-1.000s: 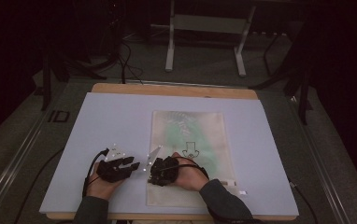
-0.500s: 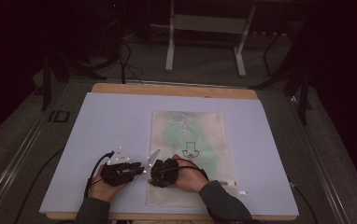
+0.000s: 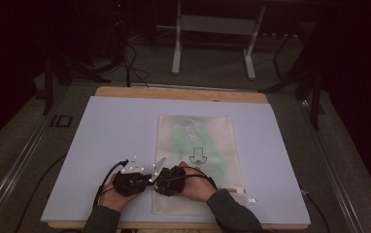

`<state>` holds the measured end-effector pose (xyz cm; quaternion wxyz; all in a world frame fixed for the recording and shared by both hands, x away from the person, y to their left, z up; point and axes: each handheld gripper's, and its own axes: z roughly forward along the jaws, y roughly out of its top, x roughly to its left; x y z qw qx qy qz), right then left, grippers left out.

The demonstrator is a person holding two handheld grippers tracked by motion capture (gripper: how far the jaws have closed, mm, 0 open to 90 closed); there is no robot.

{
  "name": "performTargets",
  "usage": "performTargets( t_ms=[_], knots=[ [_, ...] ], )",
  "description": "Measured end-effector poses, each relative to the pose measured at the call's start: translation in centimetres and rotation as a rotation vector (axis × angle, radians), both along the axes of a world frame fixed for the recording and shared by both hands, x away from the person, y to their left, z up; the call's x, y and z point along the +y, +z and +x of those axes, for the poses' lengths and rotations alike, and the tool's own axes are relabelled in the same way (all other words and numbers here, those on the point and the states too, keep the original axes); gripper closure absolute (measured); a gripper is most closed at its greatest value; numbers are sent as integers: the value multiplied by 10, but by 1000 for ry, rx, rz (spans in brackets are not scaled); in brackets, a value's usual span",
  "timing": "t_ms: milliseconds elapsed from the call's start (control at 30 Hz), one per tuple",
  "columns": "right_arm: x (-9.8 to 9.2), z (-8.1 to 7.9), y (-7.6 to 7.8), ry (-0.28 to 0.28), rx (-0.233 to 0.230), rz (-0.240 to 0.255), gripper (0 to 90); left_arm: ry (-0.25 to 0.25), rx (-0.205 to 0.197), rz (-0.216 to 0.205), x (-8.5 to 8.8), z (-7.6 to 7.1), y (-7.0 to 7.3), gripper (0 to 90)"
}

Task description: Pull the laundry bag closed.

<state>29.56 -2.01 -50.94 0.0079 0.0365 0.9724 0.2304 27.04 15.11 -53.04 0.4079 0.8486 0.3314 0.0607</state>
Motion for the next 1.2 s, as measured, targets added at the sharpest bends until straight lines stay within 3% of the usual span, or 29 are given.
performTargets(
  t_ms=[33, 333, 633, 767, 900, 1200],
  knots=[
    [0, -1, 0, -2, -1, -1, 816, 1, -4, 4, -1, 0, 0, 891],
    [-1, -1, -1, -7, -1, 9, 816, -7, 0, -3, -6, 0, 1, 895],
    [-1, 0, -1, -4, 2, 9, 817, -17, 24, 59, -11, 3, -3, 894],
    [-2, 0, -1, -3, 6, 16, 818, -11, 48, 47, -10, 5, -4, 897],
    [-5, 3, -1, 6, 19, 26, 820, -15, 27, 65, -12, 3, -3, 897],
    [-10, 3, -1, 0, 17, 26, 825, -4, 45, 46, -10, 4, -5, 899]
  ],
)
